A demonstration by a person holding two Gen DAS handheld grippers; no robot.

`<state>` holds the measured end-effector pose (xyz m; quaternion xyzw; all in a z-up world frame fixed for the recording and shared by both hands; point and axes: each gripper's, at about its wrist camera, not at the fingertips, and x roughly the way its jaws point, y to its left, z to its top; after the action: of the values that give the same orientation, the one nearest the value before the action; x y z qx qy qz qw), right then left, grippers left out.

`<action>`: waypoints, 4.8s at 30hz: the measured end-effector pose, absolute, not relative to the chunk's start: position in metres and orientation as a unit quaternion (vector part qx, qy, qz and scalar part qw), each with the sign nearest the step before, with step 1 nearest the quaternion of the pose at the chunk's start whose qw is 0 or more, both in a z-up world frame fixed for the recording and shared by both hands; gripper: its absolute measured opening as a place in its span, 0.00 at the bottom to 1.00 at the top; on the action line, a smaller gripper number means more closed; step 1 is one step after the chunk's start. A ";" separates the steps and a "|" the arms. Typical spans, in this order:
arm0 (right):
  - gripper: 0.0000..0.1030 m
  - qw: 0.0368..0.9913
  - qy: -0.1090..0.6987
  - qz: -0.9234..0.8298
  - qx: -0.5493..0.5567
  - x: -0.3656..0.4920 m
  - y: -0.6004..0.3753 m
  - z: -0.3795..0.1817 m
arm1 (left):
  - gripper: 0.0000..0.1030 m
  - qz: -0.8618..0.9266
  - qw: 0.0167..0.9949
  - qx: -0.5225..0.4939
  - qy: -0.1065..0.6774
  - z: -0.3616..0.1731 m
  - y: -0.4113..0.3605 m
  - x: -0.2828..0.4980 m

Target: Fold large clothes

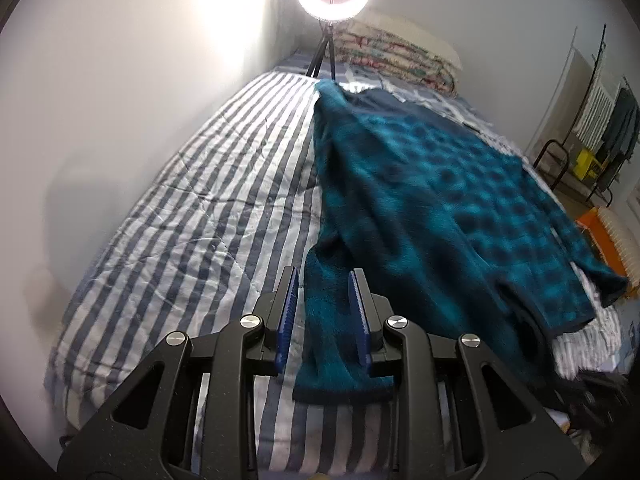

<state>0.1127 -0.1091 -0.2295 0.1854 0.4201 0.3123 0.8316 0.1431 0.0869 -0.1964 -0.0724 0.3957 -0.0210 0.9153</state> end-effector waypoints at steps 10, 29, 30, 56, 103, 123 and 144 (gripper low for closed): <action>0.29 0.807 0.424 0.394 0.117 0.112 -0.081 -0.227 | 0.25 -0.023 0.900 -0.104 0.424 -0.227 0.104 0.171; 0.45 0.833 0.430 0.315 0.150 0.201 -0.155 -0.222 | 0.62 -0.062 0.889 -0.175 0.418 -0.220 0.108 0.403; 0.45 0.826 0.445 0.307 0.160 0.206 -0.158 -0.234 | 0.62 -0.059 0.889 -0.169 0.422 -0.223 0.104 0.416; 0.34 0.748 0.527 0.325 0.239 0.200 -0.160 -0.288 | 0.24 -0.039 0.878 -0.198 0.433 -0.216 0.153 0.434; 0.36 0.822 0.448 0.338 0.097 0.222 -0.107 -0.158 | 0.39 -0.072 0.838 -0.130 0.526 -0.246 0.115 0.196; 0.48 0.808 0.499 0.304 -0.081 0.430 0.088 -0.224 | 0.02 -0.173 0.790 -0.280 0.517 -0.274 0.122 0.194; 0.03 0.841 0.504 0.184 -0.070 0.508 0.108 -0.228 | 0.01 -0.161 0.786 -0.299 0.517 -0.278 0.157 0.184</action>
<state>0.5082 0.1079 -0.2276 -0.0704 0.5037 0.1837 0.8412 0.1841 0.1567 -0.2777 -0.2988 0.5170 -0.1614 0.7857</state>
